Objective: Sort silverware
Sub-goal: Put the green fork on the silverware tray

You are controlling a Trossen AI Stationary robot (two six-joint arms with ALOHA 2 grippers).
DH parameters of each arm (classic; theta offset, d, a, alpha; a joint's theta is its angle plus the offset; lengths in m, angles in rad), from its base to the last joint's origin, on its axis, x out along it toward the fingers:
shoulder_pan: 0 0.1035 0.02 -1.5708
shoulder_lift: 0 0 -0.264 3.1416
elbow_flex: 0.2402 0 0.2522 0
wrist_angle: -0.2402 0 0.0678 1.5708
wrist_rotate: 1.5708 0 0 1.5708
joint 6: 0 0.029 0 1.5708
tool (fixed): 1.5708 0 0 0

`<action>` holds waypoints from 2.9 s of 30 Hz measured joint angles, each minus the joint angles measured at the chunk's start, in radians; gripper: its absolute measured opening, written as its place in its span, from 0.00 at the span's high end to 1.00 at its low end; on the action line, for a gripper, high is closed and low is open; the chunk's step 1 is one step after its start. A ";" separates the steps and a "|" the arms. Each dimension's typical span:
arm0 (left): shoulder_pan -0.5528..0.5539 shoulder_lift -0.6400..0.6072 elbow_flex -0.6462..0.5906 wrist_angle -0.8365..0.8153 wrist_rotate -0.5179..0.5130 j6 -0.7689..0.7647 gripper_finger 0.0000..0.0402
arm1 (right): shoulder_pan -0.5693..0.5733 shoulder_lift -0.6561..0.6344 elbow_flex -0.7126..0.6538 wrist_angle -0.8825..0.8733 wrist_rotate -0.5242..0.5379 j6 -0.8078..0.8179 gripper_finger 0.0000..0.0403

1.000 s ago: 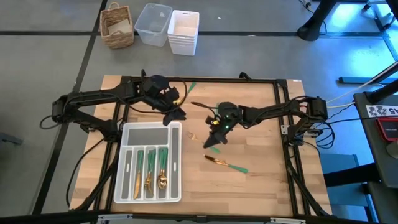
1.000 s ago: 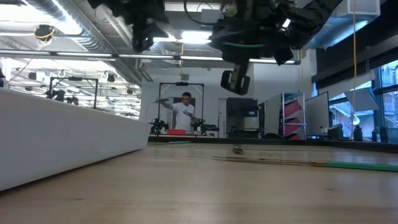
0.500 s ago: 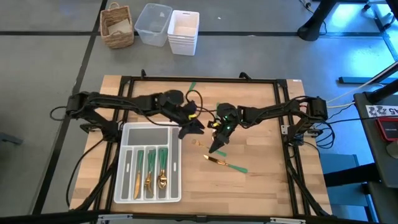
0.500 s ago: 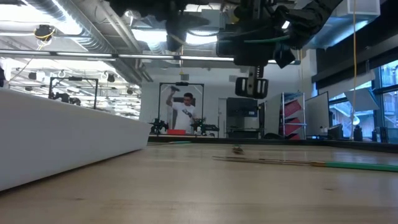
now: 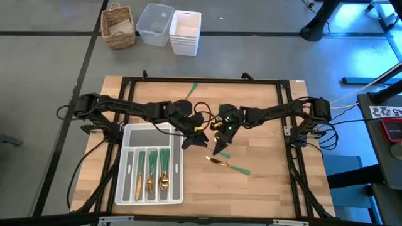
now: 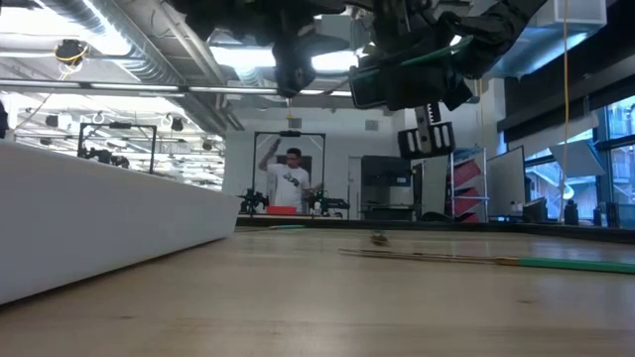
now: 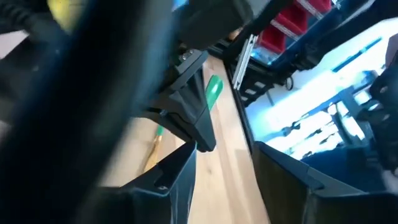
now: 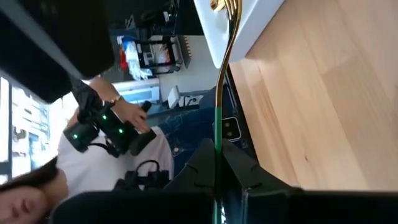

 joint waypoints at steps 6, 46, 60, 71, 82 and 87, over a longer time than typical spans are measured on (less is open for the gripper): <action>0.000 0.005 0.000 -0.043 -0.045 0.080 0.63 | -0.004 0.000 0.000 0.005 0.045 0.052 1.00; -0.031 0.113 0.000 -0.087 -0.109 0.432 0.98 | -0.010 0.001 -0.001 0.086 0.198 0.162 0.96; -0.032 0.095 0.000 -0.158 -0.082 0.338 0.99 | -0.023 0.000 0.001 0.089 0.267 0.143 0.78; -0.034 -0.033 0.000 -0.410 -0.007 0.122 1.00 | -0.161 -0.003 0.002 0.113 0.262 0.061 0.79; -0.218 -0.447 -0.056 -0.769 -0.347 -0.595 1.00 | -0.304 -0.003 0.001 0.121 0.194 -0.104 0.79; -0.514 -0.503 -0.140 -0.775 -0.682 -1.166 1.00 | -0.350 -0.003 0.001 0.121 0.186 -0.209 0.79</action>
